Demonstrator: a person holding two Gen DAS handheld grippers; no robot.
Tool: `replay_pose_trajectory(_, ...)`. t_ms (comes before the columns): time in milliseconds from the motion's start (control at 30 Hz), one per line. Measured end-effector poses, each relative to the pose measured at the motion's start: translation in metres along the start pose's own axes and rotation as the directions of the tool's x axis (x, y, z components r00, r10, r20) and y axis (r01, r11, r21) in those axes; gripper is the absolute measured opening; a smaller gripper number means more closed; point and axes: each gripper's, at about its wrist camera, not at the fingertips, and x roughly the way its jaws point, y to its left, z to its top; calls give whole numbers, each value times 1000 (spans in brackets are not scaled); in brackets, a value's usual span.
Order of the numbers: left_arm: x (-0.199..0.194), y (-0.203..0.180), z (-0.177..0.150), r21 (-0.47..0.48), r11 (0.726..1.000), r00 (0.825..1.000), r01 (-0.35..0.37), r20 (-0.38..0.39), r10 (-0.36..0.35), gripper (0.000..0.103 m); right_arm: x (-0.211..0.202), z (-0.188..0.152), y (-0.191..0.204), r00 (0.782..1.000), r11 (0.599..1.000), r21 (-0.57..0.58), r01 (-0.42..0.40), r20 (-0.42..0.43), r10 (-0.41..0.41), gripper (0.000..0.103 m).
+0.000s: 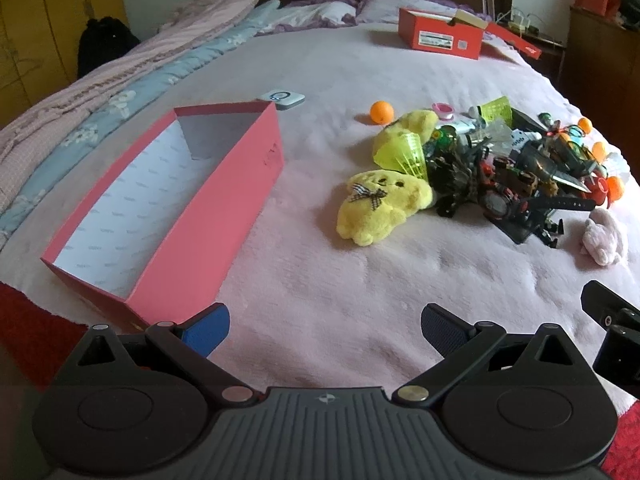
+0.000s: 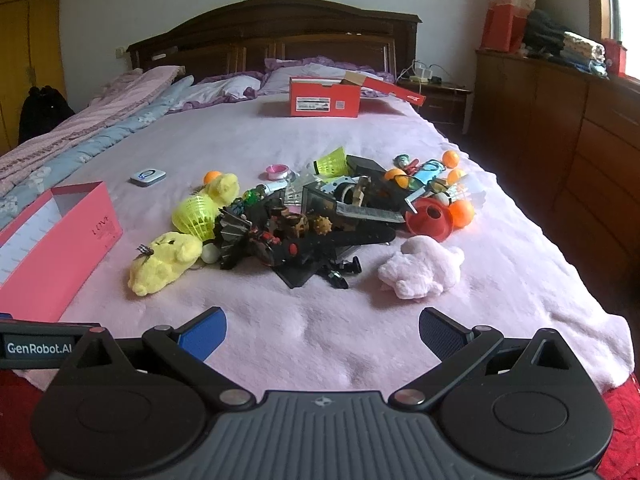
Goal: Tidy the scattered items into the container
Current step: 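Move the right tool toward the yellow plush bear beside the toy heap, then close the right gripper on the yellow plush bear's head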
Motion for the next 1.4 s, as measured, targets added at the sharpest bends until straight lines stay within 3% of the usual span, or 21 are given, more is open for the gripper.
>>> replay_pose_trajectory(933,25,25,14,-30,999,999,-35,-17,34,103,27,20,26,1000,997,-69,-20,0,20,103)
replay_pose_trajectory(1167,34,40,18,-35,997,998,-65,-9,65,103,49,31,46,987,980,-119,-160,8,162,101)
replay_pose_trajectory(1400,43,46,19,-27,998,998,-53,-29,52,103,90,51,67,950,953,-17,-301,-89,299,92)
